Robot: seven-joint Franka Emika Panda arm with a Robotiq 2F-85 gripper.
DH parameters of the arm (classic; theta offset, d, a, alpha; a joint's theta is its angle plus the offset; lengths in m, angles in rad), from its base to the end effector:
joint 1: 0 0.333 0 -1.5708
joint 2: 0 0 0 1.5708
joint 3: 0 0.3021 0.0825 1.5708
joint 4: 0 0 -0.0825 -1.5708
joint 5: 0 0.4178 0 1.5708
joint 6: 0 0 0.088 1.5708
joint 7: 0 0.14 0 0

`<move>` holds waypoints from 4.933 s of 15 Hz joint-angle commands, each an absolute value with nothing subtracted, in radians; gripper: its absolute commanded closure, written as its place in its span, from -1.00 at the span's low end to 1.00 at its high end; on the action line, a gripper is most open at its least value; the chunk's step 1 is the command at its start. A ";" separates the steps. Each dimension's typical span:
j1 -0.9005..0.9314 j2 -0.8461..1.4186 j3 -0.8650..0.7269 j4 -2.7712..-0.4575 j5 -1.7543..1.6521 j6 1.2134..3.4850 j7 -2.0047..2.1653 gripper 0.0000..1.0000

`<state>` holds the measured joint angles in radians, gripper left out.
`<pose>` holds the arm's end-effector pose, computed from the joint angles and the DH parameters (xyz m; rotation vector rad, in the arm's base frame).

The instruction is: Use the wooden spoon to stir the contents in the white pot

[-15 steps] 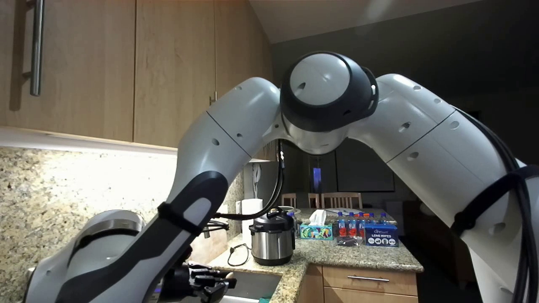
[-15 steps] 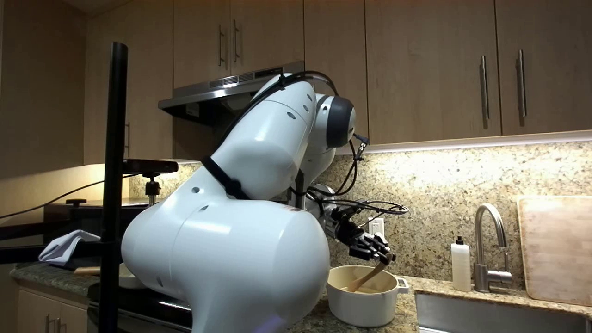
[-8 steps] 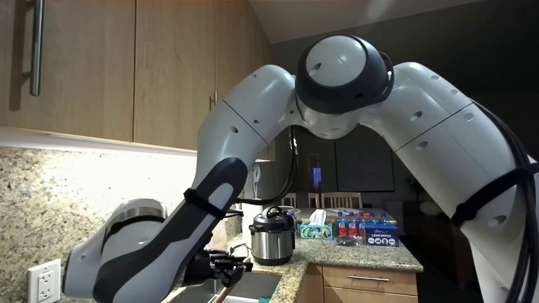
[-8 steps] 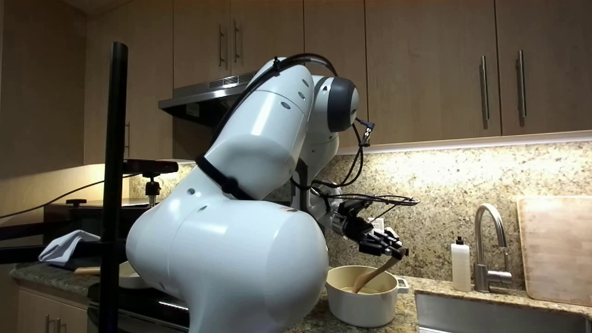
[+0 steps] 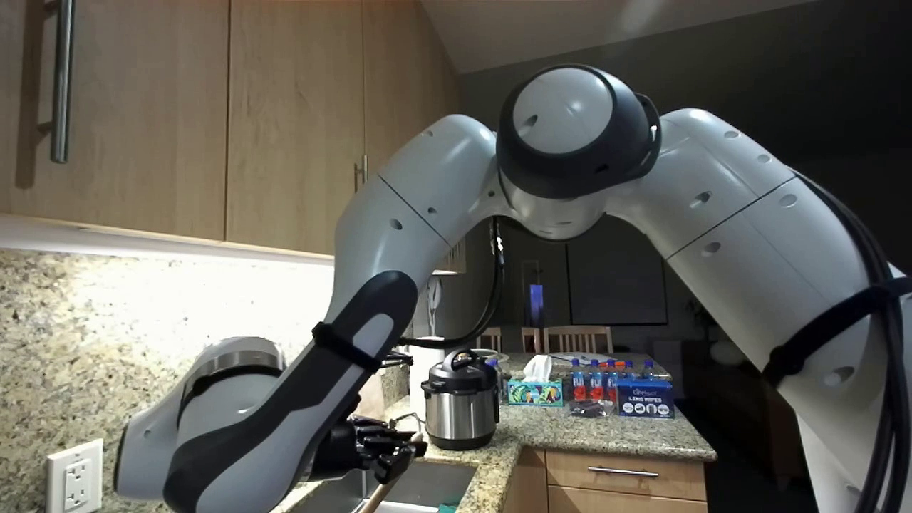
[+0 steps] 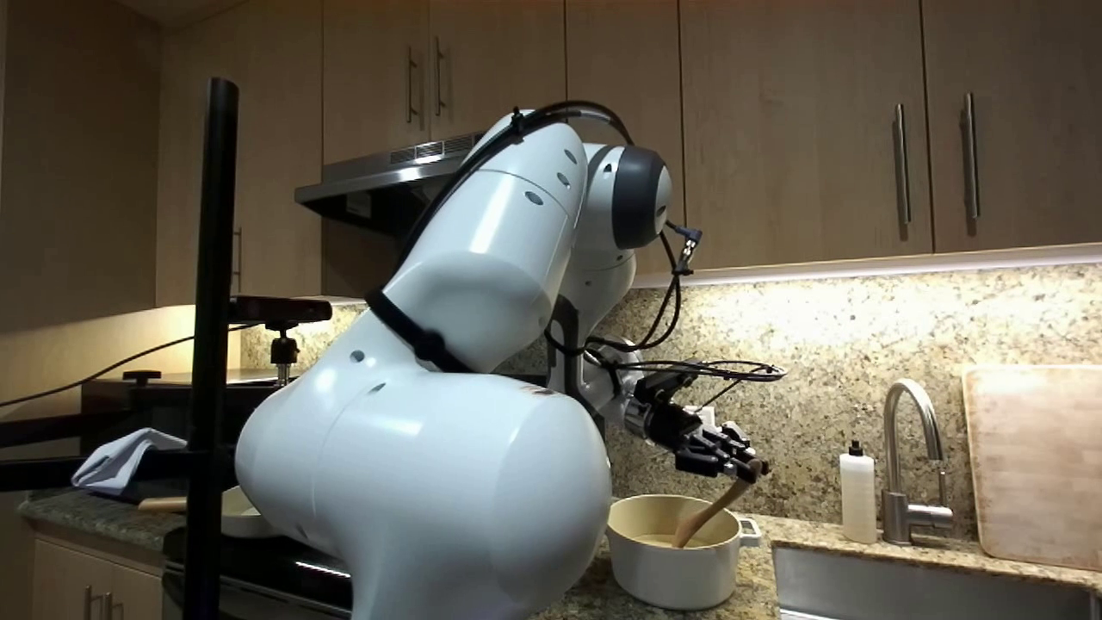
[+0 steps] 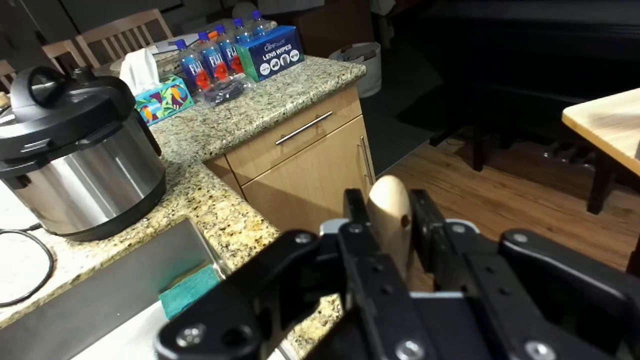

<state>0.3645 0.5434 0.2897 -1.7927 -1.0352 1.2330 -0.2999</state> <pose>0.5262 0.2193 0.2251 1.5521 1.1242 -0.8916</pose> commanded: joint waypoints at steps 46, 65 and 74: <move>0.450 0.581 0.311 -1.767 -1.137 1.345 -0.147 0.83; 0.358 0.487 0.312 -1.875 -1.058 1.324 -0.244 -1.00; 0.318 0.336 0.352 -1.837 -0.781 1.418 -0.280 -1.00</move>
<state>0.3552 0.4166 0.3418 -1.8251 -0.8825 1.3758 -0.2255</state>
